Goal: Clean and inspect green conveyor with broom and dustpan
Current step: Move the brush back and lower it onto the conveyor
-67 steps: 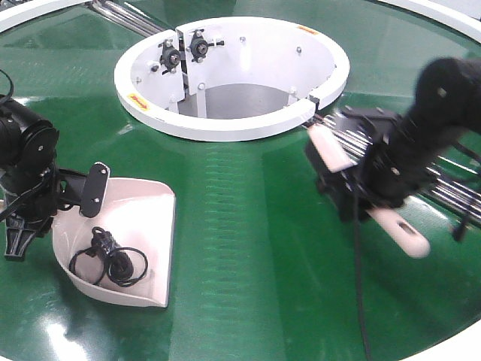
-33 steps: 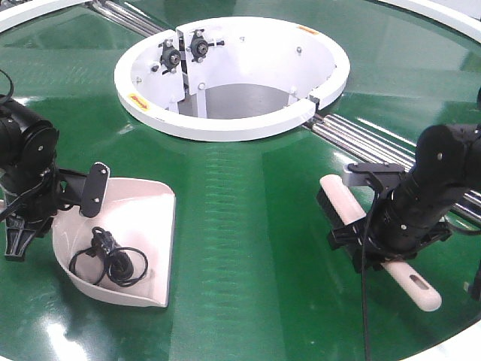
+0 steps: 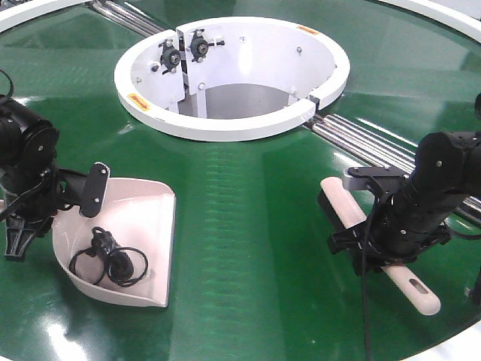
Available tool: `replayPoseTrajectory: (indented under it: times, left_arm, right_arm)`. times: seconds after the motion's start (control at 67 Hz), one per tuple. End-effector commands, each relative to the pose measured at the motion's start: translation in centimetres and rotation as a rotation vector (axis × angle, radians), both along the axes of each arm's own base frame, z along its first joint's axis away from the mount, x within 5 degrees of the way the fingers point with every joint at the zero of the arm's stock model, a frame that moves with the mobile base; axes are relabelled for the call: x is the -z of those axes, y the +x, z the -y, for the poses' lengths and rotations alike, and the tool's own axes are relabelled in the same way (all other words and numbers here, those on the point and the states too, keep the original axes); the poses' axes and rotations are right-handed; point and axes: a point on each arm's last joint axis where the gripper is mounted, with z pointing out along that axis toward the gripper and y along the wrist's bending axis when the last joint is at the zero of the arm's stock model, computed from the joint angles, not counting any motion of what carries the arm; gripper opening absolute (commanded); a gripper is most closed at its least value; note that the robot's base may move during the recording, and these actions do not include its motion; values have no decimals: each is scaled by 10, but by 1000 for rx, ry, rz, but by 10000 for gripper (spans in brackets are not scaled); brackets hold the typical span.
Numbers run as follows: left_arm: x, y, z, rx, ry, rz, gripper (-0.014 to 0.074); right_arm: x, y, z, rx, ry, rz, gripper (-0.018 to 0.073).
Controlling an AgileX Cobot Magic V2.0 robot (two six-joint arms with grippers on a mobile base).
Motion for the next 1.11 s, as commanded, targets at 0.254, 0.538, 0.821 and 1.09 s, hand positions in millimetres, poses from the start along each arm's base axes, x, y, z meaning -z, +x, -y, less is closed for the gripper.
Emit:
replayPoseTrajectory:
  times: [0.254, 0.538, 0.821, 1.09]
  left_arm:
    - [-25, 0, 1, 11, -5, 83, -6]
    - [-24, 0, 1, -24, -19, 88, -6]
    - [-23, -1, 2, -50, -33, 82, 31]
    - [-23, -2, 2, -64, -35, 76, 185]
  right_arm:
    - [-5, 4, 0, -9, -2, 15, 29]
    - [11, 8, 0, -8, -10, -32, 113]
    - [11, 9, 0, -13, -19, -32, 311]
    - [11, 7, 1, -22, -26, -48, 450]
